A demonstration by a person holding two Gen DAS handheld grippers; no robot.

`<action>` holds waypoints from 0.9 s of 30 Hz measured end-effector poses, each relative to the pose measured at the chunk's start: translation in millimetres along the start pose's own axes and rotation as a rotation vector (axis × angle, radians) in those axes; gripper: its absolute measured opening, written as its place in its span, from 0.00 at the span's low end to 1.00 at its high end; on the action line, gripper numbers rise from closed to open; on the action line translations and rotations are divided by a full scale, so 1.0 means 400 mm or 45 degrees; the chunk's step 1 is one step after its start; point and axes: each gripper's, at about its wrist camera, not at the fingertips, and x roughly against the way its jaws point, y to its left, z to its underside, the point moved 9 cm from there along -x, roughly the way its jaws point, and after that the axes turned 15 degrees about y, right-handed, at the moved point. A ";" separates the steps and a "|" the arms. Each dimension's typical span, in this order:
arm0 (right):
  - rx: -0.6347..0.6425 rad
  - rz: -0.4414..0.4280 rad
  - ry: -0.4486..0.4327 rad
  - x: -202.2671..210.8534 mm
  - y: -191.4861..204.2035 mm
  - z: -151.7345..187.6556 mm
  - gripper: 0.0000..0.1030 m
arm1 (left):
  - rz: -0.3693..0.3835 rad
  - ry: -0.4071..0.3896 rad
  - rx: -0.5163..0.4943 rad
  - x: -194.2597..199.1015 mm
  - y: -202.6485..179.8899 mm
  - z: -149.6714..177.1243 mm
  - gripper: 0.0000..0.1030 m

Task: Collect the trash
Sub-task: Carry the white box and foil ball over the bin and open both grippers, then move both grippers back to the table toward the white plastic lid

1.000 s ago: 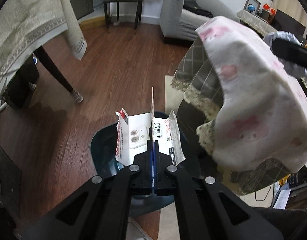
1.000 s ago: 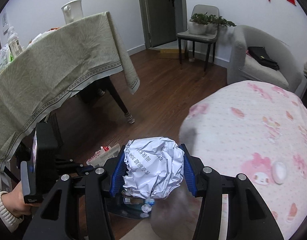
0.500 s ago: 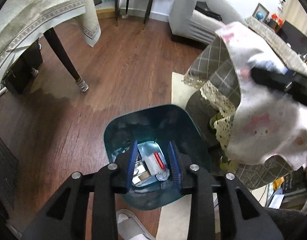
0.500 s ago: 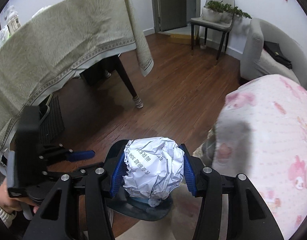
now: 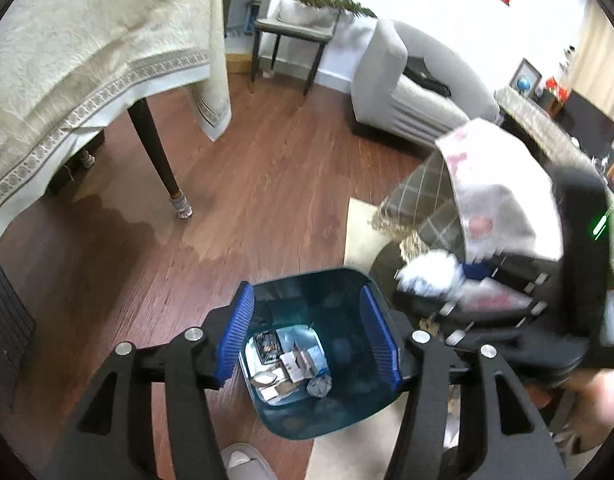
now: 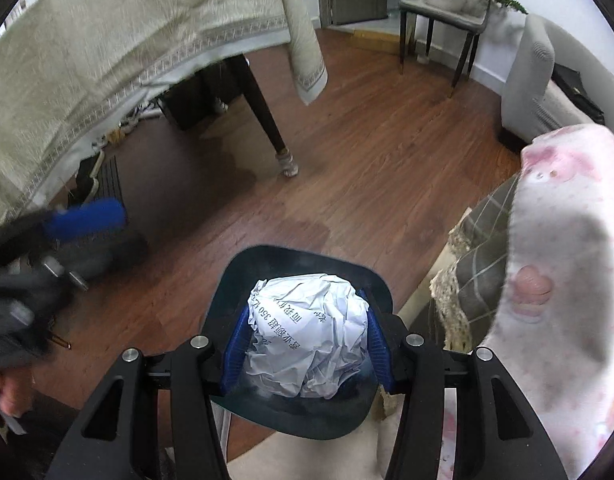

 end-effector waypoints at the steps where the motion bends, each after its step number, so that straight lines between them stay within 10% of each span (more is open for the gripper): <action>1: 0.001 0.003 0.012 -0.009 0.000 0.003 0.51 | 0.003 -0.013 0.004 0.008 0.002 -0.006 0.57; 14: 0.031 -0.019 0.107 -0.034 -0.005 0.034 0.71 | -0.019 -0.164 0.013 0.115 -0.018 -0.087 0.59; 27: 0.040 -0.107 -0.152 0.164 -0.055 -0.027 0.71 | -0.010 -0.295 -0.047 0.183 -0.123 -0.172 0.63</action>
